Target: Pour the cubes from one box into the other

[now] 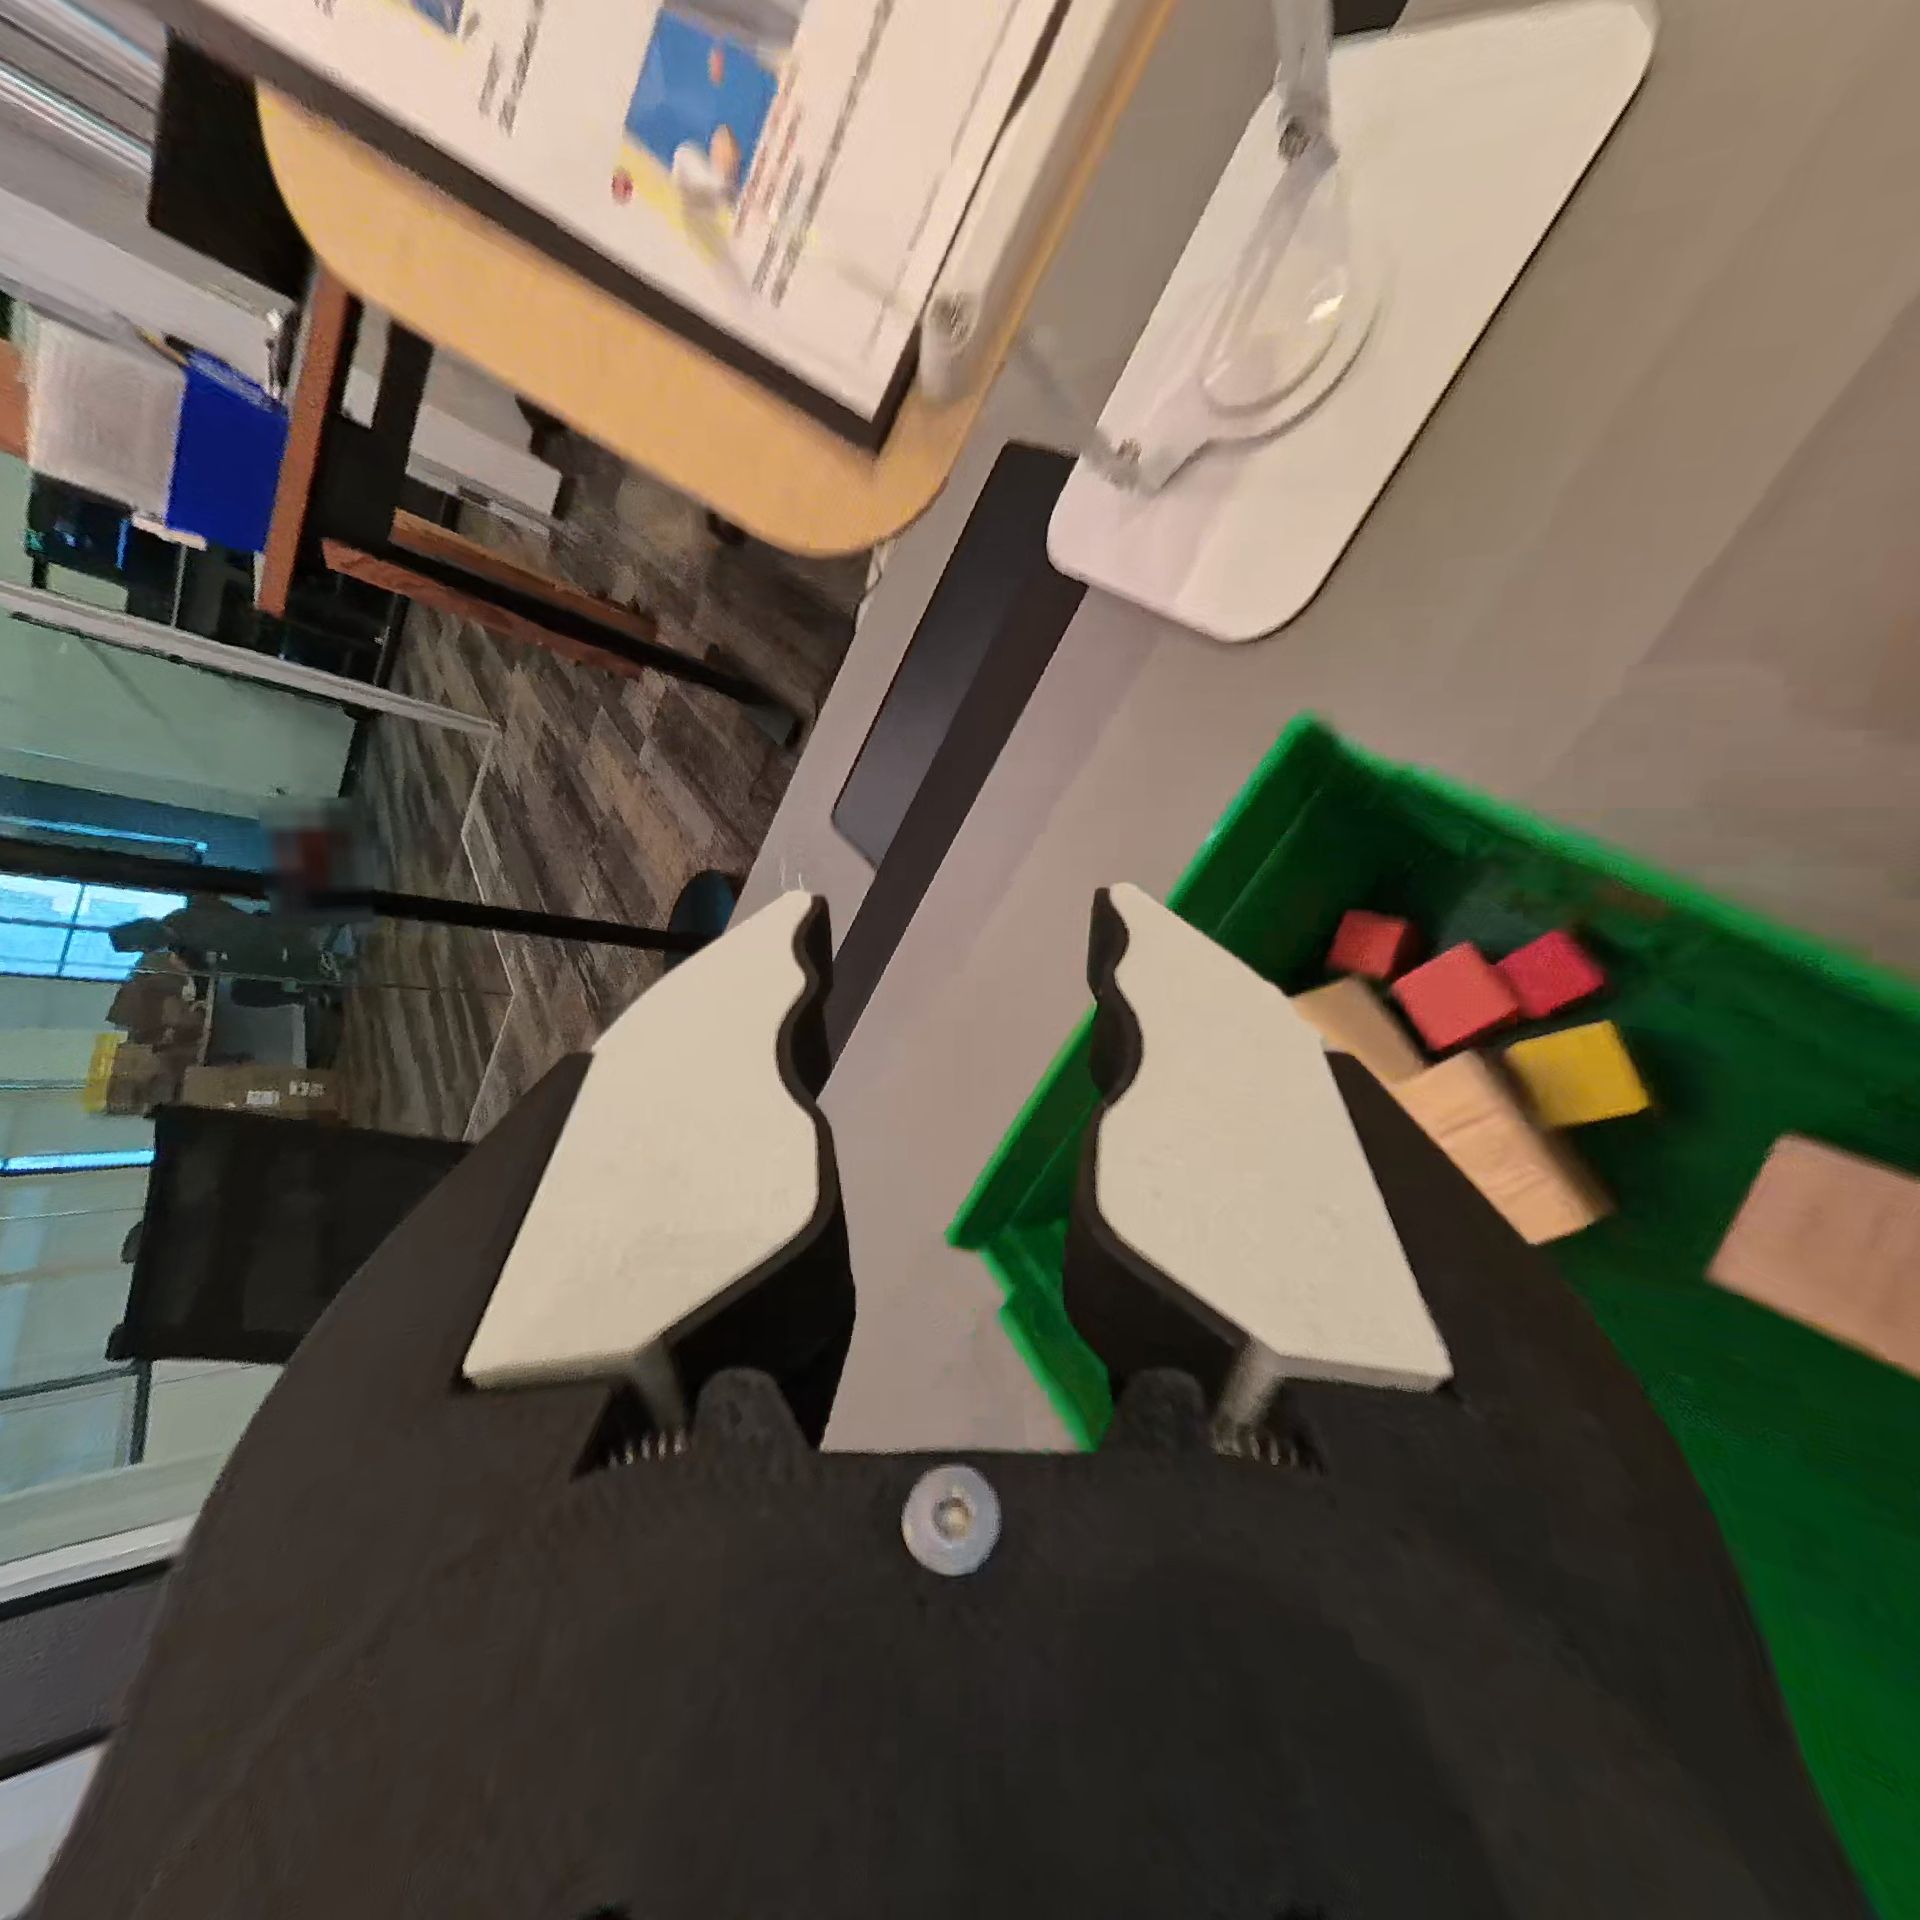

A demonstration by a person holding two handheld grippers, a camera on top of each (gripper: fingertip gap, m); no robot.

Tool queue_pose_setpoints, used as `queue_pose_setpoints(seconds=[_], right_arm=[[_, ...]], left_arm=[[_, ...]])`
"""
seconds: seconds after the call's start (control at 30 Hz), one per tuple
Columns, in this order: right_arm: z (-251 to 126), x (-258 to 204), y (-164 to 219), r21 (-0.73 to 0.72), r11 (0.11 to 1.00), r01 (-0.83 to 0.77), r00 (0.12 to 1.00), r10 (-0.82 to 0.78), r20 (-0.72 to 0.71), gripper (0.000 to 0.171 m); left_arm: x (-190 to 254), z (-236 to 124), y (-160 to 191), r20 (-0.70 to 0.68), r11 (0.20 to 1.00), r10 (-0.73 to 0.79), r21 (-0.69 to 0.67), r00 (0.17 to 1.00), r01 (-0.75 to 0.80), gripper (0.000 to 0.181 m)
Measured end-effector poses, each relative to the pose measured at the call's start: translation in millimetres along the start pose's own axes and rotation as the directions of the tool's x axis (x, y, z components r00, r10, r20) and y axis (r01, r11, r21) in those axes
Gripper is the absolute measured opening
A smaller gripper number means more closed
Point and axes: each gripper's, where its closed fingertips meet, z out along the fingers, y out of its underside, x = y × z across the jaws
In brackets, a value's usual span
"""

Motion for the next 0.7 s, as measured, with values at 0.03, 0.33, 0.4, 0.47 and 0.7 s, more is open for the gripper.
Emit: queue_pose_setpoints(seconds=[0.03, 0.33, 0.4, 0.47, 0.7], right_arm=[[3, -12, -18, 0.016, 0.999, 0.030, 0.999, -0.030, 0.028, 0.067], [109, -144, -149, -0.021, 0.949, 0.314, 0.879, -0.283, 0.385, 0.067], [141, -161, -164, -0.047, 0.933, 0.357, 0.853, -0.305, 0.424, 0.065], [171, -170, -177, -0.085, 0.931, 0.354, 0.847, -0.281, 0.452, 0.065], [245, -195, -181, -0.178, 0.885, 0.430, 0.806, -0.288, 0.517, 0.048]], left_arm=[[-11, 2, 12, 0.014, 1.000, 0.007, -0.026, 1.000, -0.007, 0.047], [-15, 46, 95, -0.230, 0.988, -0.004, -0.151, 0.973, -0.031, 0.052], [-7, 58, 112, -0.289, 0.983, -0.013, -0.177, 0.957, -0.040, 0.053], [6, 67, 126, -0.388, 0.979, -0.034, -0.198, 0.921, -0.047, 0.051], [36, 86, 143, -0.595, 0.980, -0.084, -0.193, 0.799, -0.041, 0.025]])
